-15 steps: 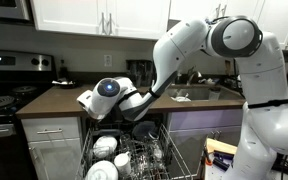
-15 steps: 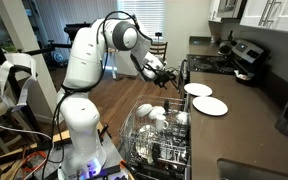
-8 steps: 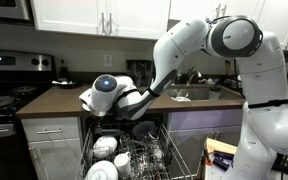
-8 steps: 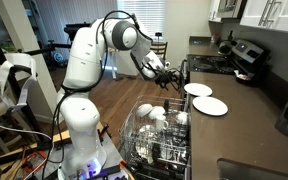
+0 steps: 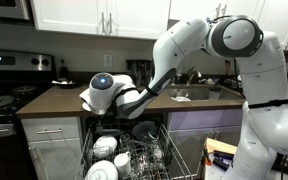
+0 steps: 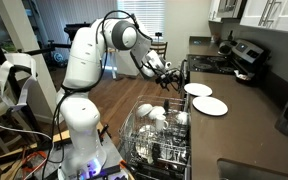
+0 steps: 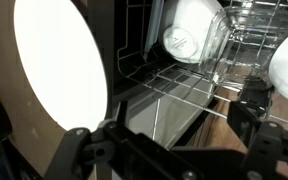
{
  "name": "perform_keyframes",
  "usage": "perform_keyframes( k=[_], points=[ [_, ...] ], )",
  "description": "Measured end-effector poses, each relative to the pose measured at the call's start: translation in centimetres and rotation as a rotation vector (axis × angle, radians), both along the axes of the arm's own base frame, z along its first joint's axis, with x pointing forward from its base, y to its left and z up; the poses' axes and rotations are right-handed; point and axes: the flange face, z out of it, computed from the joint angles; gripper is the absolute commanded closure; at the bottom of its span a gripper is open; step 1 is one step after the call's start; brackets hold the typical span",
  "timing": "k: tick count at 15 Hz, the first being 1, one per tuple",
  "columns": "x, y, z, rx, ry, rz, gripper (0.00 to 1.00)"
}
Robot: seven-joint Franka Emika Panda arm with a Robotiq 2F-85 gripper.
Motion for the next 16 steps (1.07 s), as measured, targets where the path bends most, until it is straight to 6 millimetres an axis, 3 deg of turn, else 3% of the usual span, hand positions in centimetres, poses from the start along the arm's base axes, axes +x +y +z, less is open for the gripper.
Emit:
perform_keyframes(
  k=[16],
  points=[
    [0.03,-0.63,-0.62,-0.008,0.053,-0.041,0.0]
  ],
)
